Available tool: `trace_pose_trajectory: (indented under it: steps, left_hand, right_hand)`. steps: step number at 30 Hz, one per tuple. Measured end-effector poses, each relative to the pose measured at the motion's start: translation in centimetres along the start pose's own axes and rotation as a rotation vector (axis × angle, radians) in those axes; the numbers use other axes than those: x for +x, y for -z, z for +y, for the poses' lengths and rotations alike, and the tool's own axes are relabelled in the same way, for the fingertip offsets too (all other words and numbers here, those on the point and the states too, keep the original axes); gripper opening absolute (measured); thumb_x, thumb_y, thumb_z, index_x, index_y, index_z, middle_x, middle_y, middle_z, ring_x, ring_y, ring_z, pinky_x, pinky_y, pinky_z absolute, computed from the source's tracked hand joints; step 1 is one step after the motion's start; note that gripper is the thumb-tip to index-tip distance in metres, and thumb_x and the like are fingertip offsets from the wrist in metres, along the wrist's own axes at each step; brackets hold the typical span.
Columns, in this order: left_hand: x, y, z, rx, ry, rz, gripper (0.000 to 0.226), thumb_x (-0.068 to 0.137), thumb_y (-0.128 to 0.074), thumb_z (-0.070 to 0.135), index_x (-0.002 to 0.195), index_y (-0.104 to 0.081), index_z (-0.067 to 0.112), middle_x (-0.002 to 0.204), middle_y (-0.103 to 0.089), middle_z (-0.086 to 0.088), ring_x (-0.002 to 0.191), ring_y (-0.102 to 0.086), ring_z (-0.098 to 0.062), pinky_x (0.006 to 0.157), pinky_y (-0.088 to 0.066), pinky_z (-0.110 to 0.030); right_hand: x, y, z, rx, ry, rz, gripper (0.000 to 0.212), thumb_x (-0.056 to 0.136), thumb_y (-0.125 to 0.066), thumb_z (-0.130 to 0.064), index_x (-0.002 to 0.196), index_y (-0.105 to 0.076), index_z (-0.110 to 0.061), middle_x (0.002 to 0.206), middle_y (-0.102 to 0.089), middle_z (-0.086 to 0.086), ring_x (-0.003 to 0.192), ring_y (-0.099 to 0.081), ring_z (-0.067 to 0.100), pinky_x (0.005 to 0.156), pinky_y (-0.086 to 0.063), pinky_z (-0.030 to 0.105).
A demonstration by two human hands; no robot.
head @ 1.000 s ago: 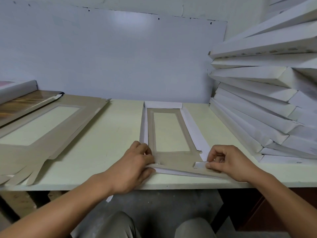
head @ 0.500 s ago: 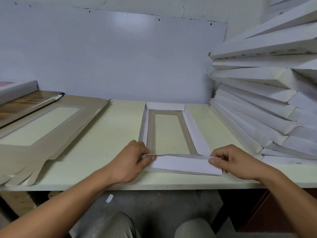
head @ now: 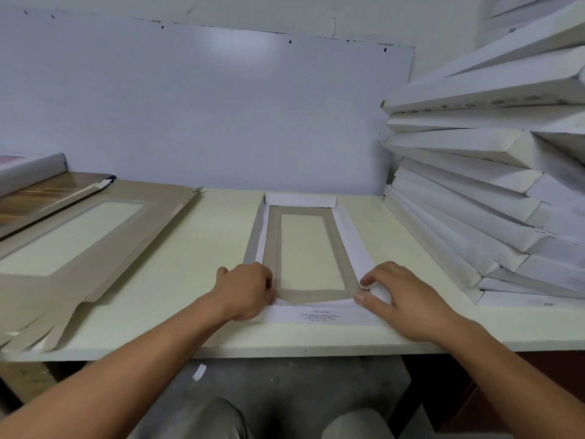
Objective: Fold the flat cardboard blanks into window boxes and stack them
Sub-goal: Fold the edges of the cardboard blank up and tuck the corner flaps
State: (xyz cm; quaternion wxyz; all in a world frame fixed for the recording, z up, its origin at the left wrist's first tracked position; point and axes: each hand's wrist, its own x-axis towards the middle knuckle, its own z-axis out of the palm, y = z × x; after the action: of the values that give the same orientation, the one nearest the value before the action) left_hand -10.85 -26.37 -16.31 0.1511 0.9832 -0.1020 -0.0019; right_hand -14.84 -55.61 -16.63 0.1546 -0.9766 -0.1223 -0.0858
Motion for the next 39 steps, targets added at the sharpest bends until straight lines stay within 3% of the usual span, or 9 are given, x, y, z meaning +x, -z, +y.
trace_pose_trajectory:
  steps: [3,6,10,14,20,30,33,36,39]
  left_hand:
    - [0.6,-0.2,0.0,0.057,0.03,-0.001,0.017,0.093,-0.051,0.026,0.085,-0.062,0.016,0.083,-0.067,-0.001,0.076,-0.056,-0.022,0.083,-0.027,-0.038]
    - [0.7,-0.5,-0.1,0.066,0.023,0.042,0.014,0.093,-0.044,0.021,0.088,-0.058,0.018,0.086,-0.065,0.0,0.08,-0.058,-0.023,0.082,-0.029,-0.039]
    - [0.3,-1.0,-0.1,0.064,-0.046,0.167,0.009,0.094,-0.042,0.021,0.089,-0.05,0.019,0.088,-0.061,0.002,0.083,-0.054,-0.024,0.075,-0.036,-0.037]
    - [-0.8,-1.5,-0.4,0.098,-0.146,0.319,0.032,0.1,-0.039,0.035,0.071,-0.038,0.022,0.072,-0.045,0.006,0.076,-0.041,-0.022,0.07,-0.031,-0.035]
    - [-3.1,-2.6,-1.4,-0.093,-0.335,0.238,0.047,0.1,-0.032,0.052,0.063,-0.034,0.024,0.058,-0.04,0.002,0.06,-0.039,-0.018,0.062,-0.03,-0.034]
    - [-4.0,-3.4,-1.9,-0.051,-0.476,0.304,0.039,0.098,-0.056,0.036,0.067,-0.033,0.032,0.062,-0.033,0.015,0.066,-0.036,-0.014,0.063,-0.026,-0.031]
    - [-3.9,-3.4,-1.8,-0.004,-0.466,0.293,0.033,0.099,-0.051,0.038,0.071,-0.037,0.027,0.066,-0.034,0.014,0.069,-0.036,-0.014,0.064,-0.026,-0.031]
    - [-4.1,-3.3,-1.7,0.027,-0.46,0.284,0.032,0.1,-0.041,0.045,0.073,-0.035,0.03,0.068,-0.034,0.015,0.071,-0.035,-0.012,0.066,-0.026,-0.031]
    - [-4.8,-2.8,-1.0,0.015,-0.466,0.332,0.035,0.094,-0.027,0.054,0.072,-0.036,0.029,0.068,-0.037,0.015,0.068,-0.037,-0.012,0.063,-0.029,-0.032]
  right_hand:
    - [-1.2,-0.4,-1.1,-0.082,0.166,0.094,0.041,0.09,-0.045,-0.066,0.104,-0.064,-0.032,0.104,-0.055,-0.021,0.105,-0.042,0.002,0.083,-0.041,0.025]
    - [-2.0,-1.6,-1.9,-0.18,0.217,0.115,0.03,0.097,-0.048,-0.048,0.108,-0.066,-0.026,0.101,-0.063,-0.013,0.105,-0.049,0.012,0.088,-0.036,0.027]
    - [-1.9,-2.8,-2.2,-0.266,0.183,0.08,0.033,0.106,-0.026,-0.034,0.113,-0.058,-0.03,0.106,-0.059,-0.012,0.099,-0.051,0.013,0.097,-0.029,0.026]
    - [-1.7,-3.3,-2.1,-0.183,0.173,0.095,0.028,0.106,-0.034,-0.025,0.104,-0.061,-0.021,0.095,-0.056,-0.006,0.093,-0.051,0.018,0.096,-0.029,0.028]
    - [-1.9,-4.2,-2.2,-0.121,0.151,0.168,0.023,0.102,-0.043,-0.016,0.092,-0.063,-0.015,0.084,-0.057,-0.005,0.079,-0.05,0.019,0.09,-0.033,0.033]
    - [-1.4,-4.6,-2.2,-0.236,0.135,0.091,0.021,0.103,-0.032,-0.022,0.093,-0.05,-0.023,0.084,-0.05,-0.008,0.08,-0.043,0.017,0.081,-0.029,0.032]
    - [-1.9,-4.3,-2.8,-0.327,0.175,0.119,0.014,0.1,-0.045,-0.031,0.093,-0.055,-0.024,0.081,-0.054,-0.008,0.075,-0.047,0.018,0.084,-0.039,0.036]
    - [-2.7,-3.8,-3.5,-0.394,0.158,0.157,0.029,0.091,-0.05,-0.045,0.105,-0.065,-0.023,0.089,-0.061,-0.006,0.084,-0.056,0.019,0.099,-0.039,0.049]
    - [-3.1,-3.4,-4.6,-0.475,0.16,0.206,0.043,0.076,-0.066,-0.036,0.117,-0.064,-0.022,0.092,-0.061,-0.003,0.089,-0.058,0.023,0.097,-0.04,0.059]
